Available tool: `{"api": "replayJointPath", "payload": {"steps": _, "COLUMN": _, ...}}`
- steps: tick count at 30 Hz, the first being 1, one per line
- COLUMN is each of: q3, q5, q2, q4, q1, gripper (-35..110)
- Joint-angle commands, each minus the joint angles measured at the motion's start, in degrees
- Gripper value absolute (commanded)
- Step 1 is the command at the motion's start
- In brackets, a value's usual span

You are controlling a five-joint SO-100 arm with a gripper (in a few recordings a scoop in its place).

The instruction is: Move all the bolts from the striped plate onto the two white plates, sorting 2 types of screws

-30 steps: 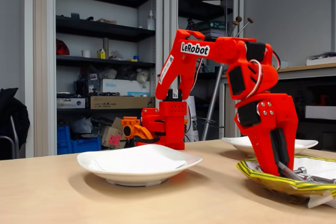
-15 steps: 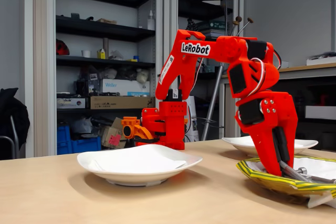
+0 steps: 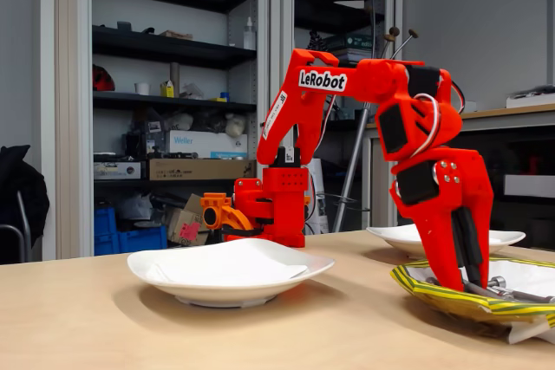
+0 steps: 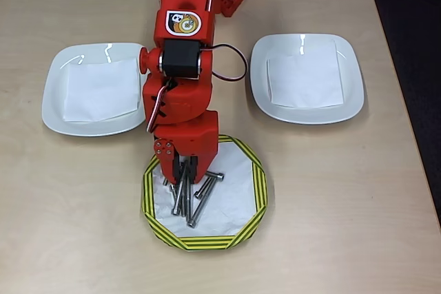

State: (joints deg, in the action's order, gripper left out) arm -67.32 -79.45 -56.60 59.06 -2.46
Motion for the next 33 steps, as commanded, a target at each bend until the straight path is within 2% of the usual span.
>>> {"api": "replayJointPath", "payload": {"steps": 1, "q3": 2.11, "q5": 0.0, "q2": -0.88, "q4": -0.18, "q1": -1.67, "gripper": 5}}
{"api": "replayJointPath", "payload": {"steps": 14, "q3": 2.46, "q5": 0.79, "q2": -0.44, "q4": -0.35, "q1": -2.37, "gripper": 0}}
{"api": "replayJointPath", "payload": {"steps": 33, "q3": 3.08, "q5": 3.96, "q2": -0.44, "q4": -1.49, "q1": -2.29, "gripper": 8}}
